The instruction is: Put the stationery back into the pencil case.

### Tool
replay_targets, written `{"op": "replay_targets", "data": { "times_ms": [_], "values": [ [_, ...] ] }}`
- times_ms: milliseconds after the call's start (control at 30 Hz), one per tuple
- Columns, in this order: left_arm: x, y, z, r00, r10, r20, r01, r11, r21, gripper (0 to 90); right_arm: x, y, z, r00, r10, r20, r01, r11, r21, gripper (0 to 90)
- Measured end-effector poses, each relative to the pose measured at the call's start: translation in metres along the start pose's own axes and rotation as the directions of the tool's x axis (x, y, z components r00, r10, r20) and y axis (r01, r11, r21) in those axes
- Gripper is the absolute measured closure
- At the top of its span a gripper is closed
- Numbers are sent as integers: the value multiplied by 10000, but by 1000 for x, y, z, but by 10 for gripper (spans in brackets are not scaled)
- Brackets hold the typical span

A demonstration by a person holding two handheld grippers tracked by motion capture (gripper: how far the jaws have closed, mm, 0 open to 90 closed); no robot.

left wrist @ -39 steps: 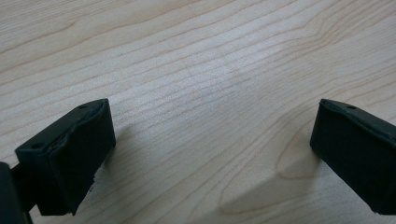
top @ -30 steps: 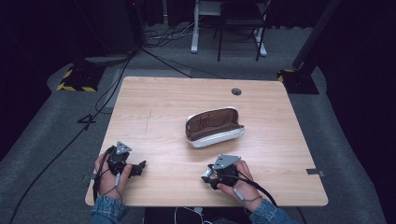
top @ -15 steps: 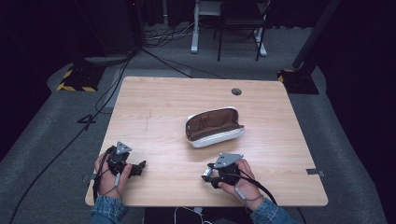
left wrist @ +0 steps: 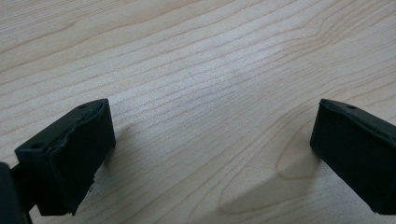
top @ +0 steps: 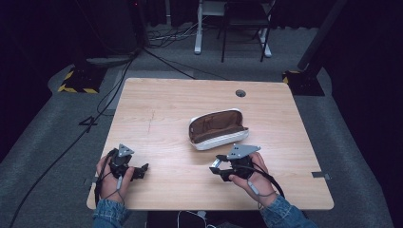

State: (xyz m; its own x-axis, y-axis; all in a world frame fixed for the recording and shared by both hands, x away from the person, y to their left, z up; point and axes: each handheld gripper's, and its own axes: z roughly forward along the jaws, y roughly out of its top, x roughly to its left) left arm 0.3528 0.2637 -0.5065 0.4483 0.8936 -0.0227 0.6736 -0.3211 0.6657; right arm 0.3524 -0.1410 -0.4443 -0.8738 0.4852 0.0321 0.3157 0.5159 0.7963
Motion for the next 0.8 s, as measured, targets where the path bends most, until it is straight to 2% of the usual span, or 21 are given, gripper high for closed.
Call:
{"op": "replay_targets", "data": {
  "times_ms": [400,800],
  "values": [
    [0,0,0,10000,-5,7,5,10000,-2,4,-21,22,-21,9986,314,426,-290,9980,-560,477],
    [0,0,0,10000,0,7,0,10000,1,4,-46,44,-28,9927,546,1072,-456,9954,-846,477]
  ]
}}
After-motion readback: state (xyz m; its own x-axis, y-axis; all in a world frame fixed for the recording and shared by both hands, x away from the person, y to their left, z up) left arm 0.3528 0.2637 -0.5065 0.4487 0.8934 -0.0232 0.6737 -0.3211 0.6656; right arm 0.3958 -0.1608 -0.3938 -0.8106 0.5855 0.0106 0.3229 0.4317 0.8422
